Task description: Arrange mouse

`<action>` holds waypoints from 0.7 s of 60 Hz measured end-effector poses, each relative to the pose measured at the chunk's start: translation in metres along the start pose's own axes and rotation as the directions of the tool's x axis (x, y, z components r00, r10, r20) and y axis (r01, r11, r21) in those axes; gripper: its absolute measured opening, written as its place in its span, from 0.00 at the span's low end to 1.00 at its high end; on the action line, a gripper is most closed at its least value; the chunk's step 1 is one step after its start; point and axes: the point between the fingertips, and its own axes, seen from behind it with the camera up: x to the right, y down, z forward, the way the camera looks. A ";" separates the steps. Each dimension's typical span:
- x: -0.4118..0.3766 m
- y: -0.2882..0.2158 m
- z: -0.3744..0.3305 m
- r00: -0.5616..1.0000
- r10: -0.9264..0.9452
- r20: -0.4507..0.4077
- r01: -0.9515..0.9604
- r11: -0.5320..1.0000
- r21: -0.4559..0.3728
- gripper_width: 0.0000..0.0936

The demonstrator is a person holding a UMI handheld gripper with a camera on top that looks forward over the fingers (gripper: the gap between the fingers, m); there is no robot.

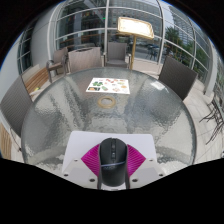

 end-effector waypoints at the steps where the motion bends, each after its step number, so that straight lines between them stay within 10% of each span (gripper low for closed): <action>1: -0.001 0.005 0.002 1.000 -0.001 0.001 0.001 1.000 -0.007 0.34; 22: -0.004 0.028 0.016 1.000 0.014 0.019 -0.014 1.000 0.025 0.51; 30: -0.004 0.030 0.003 1.000 -0.001 0.016 0.002 1.000 -0.031 0.91; 42: -0.011 -0.023 -0.077 1.000 -0.003 0.002 0.002 0.997 0.073 0.93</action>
